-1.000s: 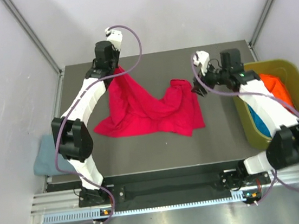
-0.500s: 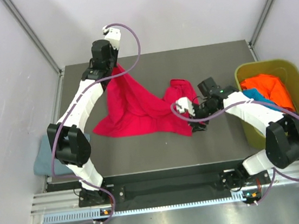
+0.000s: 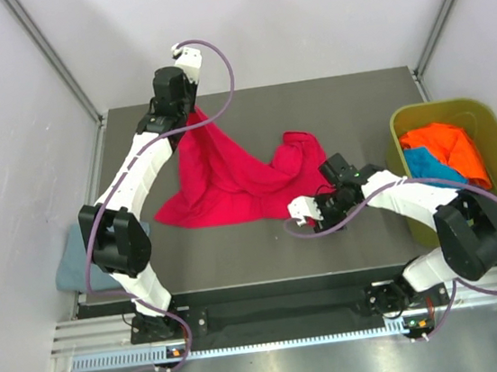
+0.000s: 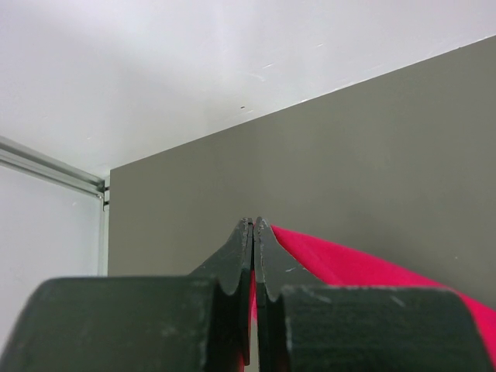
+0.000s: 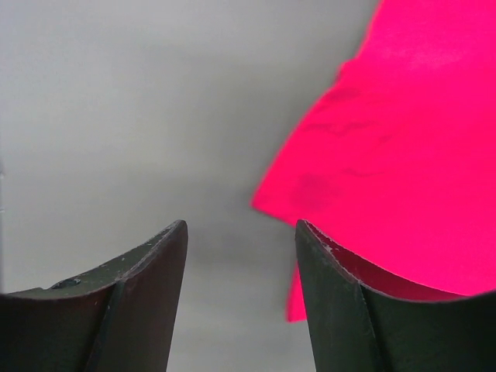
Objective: Fold and stack the t-shirts
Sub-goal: Flatten the tshirt out
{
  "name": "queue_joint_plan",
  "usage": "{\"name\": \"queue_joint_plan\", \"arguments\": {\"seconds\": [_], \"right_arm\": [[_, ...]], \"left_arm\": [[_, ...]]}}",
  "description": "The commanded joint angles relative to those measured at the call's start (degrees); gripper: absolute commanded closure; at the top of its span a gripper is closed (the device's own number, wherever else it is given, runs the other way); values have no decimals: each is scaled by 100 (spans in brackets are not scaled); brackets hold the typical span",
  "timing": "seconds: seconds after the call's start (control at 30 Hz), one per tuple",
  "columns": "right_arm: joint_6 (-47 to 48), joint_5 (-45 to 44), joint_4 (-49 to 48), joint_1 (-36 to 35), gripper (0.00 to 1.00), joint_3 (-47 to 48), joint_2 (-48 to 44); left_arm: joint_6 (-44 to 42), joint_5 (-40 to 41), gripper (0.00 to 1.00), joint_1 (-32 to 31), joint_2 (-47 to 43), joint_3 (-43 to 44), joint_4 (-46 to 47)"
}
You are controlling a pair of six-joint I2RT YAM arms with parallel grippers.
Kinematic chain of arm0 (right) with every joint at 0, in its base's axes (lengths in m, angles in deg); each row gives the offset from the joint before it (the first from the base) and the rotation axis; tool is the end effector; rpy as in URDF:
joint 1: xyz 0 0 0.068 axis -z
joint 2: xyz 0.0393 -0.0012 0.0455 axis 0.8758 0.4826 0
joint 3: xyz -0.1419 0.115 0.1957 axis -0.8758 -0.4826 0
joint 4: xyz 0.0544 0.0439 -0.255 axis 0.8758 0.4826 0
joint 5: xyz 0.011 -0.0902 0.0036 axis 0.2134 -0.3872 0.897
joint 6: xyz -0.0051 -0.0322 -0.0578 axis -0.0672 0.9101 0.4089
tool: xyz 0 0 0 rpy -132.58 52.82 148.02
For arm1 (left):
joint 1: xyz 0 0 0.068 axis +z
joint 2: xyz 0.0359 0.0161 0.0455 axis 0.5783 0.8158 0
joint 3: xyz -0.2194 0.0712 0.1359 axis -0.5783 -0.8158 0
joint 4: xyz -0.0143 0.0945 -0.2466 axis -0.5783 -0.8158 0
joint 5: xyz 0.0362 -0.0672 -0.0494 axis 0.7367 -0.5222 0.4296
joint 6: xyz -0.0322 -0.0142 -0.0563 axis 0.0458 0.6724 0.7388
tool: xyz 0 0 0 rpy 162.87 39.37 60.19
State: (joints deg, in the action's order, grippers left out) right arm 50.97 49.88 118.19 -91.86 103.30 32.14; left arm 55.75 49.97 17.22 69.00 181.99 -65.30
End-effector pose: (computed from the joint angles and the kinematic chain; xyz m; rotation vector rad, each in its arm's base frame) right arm 0.2051 0.1501 0.1598 -2.1107 1.6378 0.4864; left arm 0.4227 -0.1240 0.3668 0.3460 1.8272 0.1969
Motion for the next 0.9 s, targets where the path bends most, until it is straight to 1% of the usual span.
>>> {"name": "queue_joint_plan", "arguments": {"seconds": [0.0, 0.4, 0.5, 0.53, 0.6, 0.63, 0.7, 0.73, 0.8, 0.87], "right_arm": [[192, -2, -602, -145, 42, 63, 88], [148, -107, -813, -215, 46, 221, 598], [165, -160, -875, -215, 50, 247, 738], [183, -169, -875, -224, 53, 256, 773], [165, -213, -884, -233, 63, 300, 861], [165, -213, -884, -233, 71, 309, 888], [157, -222, -902, -233, 81, 326, 932], [122, -222, -902, -233, 93, 344, 914], [43, -256, -893, -233, 99, 379, 862], [-1, -309, -867, -233, 100, 405, 704]], "left_arm": [[103, 60, 100, -26, -128, -36, 171], [147, 86, 100, -26, -58, 34, 197], [156, 86, 100, -26, -40, 51, 189], [156, 86, 100, -26, -40, 51, 197], [147, 95, 100, -26, -23, 51, 206], [147, 103, 100, -26, -23, 51, 206], [147, 103, 100, -26, 4, 60, 206], [165, 95, 100, -26, 13, 60, 206], [156, 95, 100, -26, 30, 86, 206], [147, 86, 100, -26, 48, 121, 206]]}}
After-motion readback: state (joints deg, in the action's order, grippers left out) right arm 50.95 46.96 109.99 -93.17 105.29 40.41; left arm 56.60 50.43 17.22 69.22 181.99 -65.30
